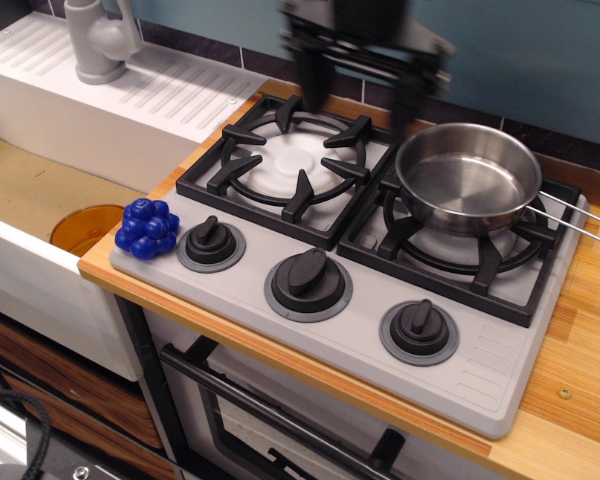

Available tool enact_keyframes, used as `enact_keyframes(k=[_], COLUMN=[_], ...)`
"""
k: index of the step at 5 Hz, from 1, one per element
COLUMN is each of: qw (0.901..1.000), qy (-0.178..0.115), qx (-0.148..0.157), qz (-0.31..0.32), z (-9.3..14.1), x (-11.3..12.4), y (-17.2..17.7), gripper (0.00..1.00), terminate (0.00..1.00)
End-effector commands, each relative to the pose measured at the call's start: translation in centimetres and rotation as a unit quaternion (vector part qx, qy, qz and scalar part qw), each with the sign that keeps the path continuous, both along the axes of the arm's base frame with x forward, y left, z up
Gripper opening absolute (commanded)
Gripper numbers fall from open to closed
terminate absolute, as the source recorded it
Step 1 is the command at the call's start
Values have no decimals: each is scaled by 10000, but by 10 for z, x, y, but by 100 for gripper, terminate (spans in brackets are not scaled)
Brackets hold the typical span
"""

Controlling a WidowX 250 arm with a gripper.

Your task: Put pot or pan on stove and put blueberry in pot or pan

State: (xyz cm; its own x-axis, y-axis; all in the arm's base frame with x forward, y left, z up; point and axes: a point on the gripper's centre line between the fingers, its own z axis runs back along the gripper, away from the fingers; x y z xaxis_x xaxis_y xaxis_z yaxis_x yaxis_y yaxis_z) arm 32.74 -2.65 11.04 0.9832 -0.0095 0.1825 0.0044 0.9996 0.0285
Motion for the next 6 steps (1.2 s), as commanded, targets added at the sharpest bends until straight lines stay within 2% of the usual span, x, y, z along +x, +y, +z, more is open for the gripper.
enact_keyframes(k=[1,4,6], qw=[9979,9946,9914], qy=[-624,-1032,-1297], qx=[77,109,4], qz=[120,-72,-185], z=[-2,-29,-52], x=[22,22,21], y=[-21,-21,-13], gripper=[100,100,100], terminate=[0,0,0])
